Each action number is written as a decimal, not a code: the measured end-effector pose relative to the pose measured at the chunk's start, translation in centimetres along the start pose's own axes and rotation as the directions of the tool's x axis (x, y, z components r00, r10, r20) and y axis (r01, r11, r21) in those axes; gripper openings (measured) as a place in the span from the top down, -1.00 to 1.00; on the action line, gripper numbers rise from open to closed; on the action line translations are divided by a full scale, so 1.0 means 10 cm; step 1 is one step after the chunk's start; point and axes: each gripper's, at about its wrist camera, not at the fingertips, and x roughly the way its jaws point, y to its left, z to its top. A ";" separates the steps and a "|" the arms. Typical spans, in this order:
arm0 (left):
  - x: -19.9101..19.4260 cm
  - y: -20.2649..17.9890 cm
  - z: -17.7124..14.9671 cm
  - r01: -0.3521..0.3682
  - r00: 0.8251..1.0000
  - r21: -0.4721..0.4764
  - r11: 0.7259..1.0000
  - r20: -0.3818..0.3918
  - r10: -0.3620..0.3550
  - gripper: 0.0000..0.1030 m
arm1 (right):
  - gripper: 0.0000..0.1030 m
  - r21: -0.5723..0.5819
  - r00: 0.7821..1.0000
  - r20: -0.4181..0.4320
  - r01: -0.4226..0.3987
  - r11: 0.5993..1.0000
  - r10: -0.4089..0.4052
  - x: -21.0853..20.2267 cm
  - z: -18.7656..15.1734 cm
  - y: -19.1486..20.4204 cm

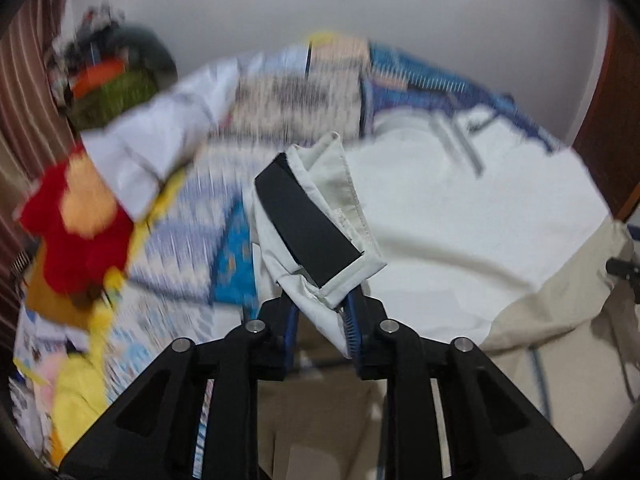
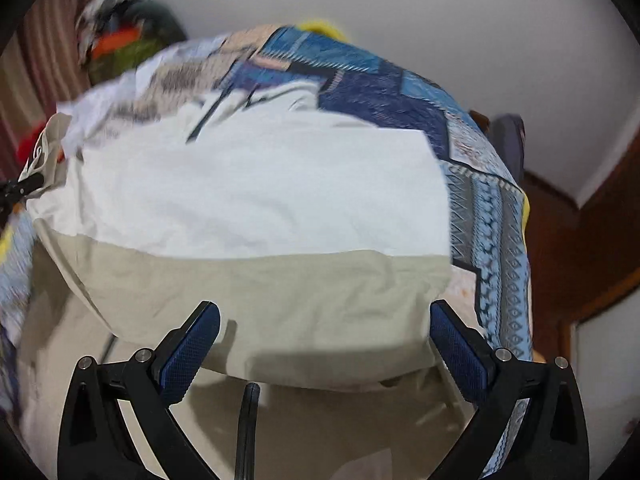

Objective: Fold large clothes

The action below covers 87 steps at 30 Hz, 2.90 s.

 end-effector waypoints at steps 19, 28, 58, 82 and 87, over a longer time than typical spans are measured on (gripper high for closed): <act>-0.43 0.24 -0.16 0.039 0.997 0.087 0.995 -0.071 -0.033 -0.53 | -1.00 -0.046 0.996 -0.080 0.034 0.998 -0.038 0.12 0.08 0.04; -0.58 0.15 0.74 0.004 0.998 0.046 0.999 0.062 -0.006 -0.67 | -1.00 0.067 0.992 0.069 -0.110 0.992 0.106 -0.34 0.77 -0.21; 1.67 -0.83 1.71 0.234 0.955 -0.223 0.946 -0.130 -0.267 0.02 | 0.03 0.278 0.959 -0.024 -0.265 0.923 0.282 1.54 1.97 -0.13; -0.50 -1.01 1.02 0.246 0.960 0.124 0.961 0.105 -0.259 0.56 | 0.71 0.074 0.895 0.220 -0.412 0.908 0.389 -0.45 1.11 0.14; -0.66 -1.09 0.63 0.253 0.964 0.137 0.958 0.043 -0.261 0.50 | 0.71 0.076 0.900 0.213 -0.403 0.912 0.380 -0.72 0.71 0.18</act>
